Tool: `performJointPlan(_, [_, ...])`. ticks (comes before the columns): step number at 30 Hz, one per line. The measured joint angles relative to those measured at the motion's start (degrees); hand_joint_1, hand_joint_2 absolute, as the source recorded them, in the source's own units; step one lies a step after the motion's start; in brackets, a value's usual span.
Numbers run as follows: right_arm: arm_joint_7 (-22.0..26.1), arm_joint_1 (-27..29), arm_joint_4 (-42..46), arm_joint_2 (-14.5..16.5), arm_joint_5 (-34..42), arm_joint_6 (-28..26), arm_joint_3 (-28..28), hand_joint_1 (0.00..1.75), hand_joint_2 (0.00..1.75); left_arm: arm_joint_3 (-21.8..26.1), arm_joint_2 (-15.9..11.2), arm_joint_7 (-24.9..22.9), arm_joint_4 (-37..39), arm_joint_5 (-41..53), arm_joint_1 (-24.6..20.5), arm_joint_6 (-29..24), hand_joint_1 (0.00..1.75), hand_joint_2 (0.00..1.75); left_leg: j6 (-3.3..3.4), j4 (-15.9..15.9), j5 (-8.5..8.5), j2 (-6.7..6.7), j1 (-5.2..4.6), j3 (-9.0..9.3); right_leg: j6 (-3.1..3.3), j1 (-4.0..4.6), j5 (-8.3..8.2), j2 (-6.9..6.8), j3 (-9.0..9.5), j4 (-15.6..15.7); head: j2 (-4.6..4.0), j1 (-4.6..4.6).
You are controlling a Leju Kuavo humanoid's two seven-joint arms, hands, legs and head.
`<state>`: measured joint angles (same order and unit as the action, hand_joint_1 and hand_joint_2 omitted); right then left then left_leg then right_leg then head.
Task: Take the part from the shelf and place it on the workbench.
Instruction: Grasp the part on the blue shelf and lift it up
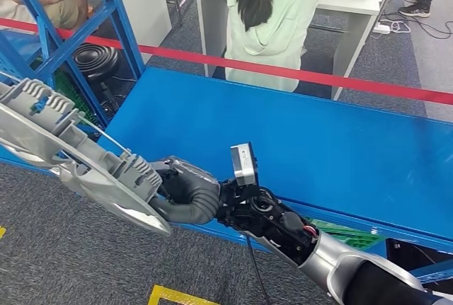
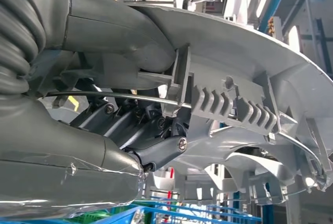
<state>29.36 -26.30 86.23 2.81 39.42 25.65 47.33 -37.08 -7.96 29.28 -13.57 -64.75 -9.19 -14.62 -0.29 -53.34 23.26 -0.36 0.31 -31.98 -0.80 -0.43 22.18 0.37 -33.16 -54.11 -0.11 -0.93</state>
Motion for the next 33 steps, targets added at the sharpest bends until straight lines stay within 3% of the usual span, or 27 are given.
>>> performJointPlan(19, [-1.7, 0.0, 0.0, -0.7, -1.7, -6.6, -0.1, 1.75, 1.75, 0.0, 0.3, -7.0, 0.0, 0.7, 0.7, 4.3, 0.00, 1.75, 0.00, 0.0, 0.00, 0.00, 0.00, -0.03, 0.00, 0.00, 0.00, 0.00, -0.01, 0.0, 0.00, 0.00])
performJointPlan(33, [-0.7, 0.0, 0.0, -1.0, -3.3, -10.0, -1.4, 1.75, 1.75, 0.0, 0.6, -8.2, 0.0, 1.7, 1.8, 4.6, 0.00, 1.75, 0.00, 0.0, 0.01, 0.00, 0.00, -0.06, 0.00, -0.01, 0.00, 0.00, -0.04, 0.0, 0.00, 0.01])
